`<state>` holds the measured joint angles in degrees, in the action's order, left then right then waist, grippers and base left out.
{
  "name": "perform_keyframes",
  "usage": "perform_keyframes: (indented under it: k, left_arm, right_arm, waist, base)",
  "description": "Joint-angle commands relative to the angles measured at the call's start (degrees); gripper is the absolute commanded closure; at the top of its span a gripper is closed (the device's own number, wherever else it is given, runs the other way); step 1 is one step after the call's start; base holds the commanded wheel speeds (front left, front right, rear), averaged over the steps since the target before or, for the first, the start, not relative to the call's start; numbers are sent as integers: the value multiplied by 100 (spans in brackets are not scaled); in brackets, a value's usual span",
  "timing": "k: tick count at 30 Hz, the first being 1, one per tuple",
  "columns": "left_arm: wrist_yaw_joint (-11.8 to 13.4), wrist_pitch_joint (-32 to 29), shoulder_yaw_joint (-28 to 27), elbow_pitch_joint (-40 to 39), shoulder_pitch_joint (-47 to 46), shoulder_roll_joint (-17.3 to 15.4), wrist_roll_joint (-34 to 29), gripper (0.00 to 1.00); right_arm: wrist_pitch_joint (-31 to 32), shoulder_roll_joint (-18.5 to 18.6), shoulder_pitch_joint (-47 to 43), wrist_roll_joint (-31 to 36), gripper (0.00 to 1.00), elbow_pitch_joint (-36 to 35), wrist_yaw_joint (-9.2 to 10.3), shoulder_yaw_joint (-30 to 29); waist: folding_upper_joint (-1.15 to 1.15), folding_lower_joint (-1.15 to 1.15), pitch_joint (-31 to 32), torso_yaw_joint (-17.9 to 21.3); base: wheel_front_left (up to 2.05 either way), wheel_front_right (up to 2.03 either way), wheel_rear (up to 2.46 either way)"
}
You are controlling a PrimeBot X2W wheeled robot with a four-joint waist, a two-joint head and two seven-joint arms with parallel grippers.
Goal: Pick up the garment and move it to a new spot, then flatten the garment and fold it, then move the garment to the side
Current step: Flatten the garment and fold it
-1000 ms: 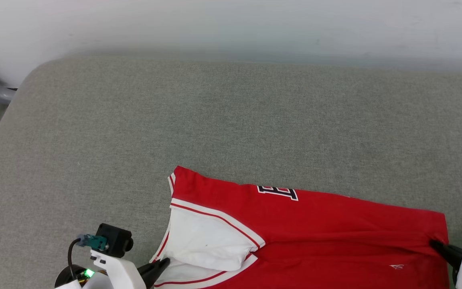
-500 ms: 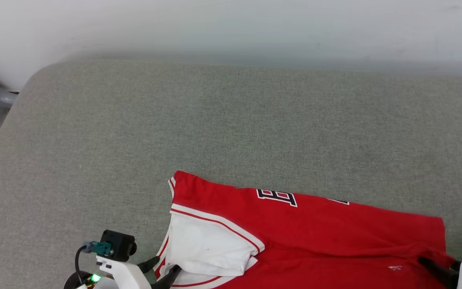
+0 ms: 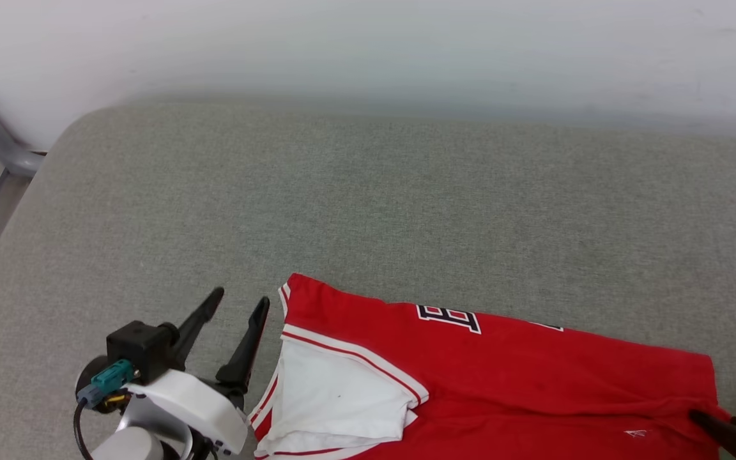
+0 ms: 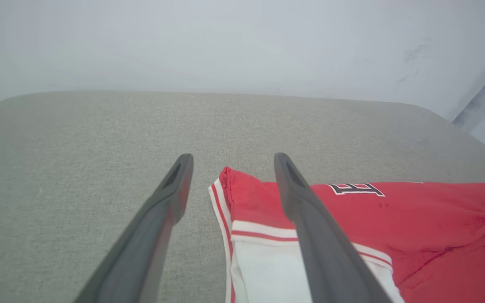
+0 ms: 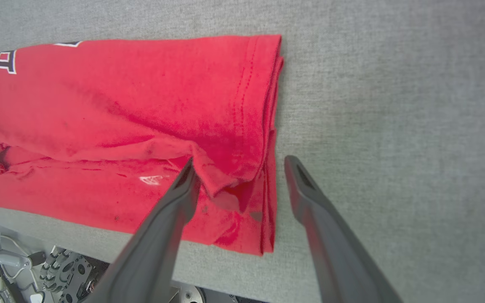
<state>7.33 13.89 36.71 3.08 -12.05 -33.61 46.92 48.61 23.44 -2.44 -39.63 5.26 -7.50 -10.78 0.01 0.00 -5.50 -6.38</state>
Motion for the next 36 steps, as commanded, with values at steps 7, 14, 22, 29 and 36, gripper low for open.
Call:
perform_keyframes:
  k: [7,14,22,29,36]
  left_arm:
    - [214,136,-777,-369,13,495,-1184,0]
    - [-107,134,-1802,-622,379,964,-1949,0]
    - [-652,136,-2340,-475,536,1329,-2355,0]
    - [-994,136,-2654,-312,585,1615,-2581,0]
    - [-1201,136,-2814,-183,588,1812,-2760,0]
  right_arm:
    - [361,-450,317,316,0,86,3,-492]
    - [537,-656,455,630,0,432,4,-713]
    - [501,-842,424,815,0,929,4,-632]
    - [474,-989,405,530,0,1025,0,-349]
    - [462,-1153,482,256,0,988,-14,-60]
  waist:
    - [-1,0,-214,-164]
    - [-1,0,-395,-298]
    - [-1,0,-497,-384]
    - [-1,0,-506,-353]
    - [-1,0,-487,-329]
  base:
    - [0,0,0]
    - [0,0,0]
    - [0,0,0]
    - [0,0,0]
    - [0,0,0]
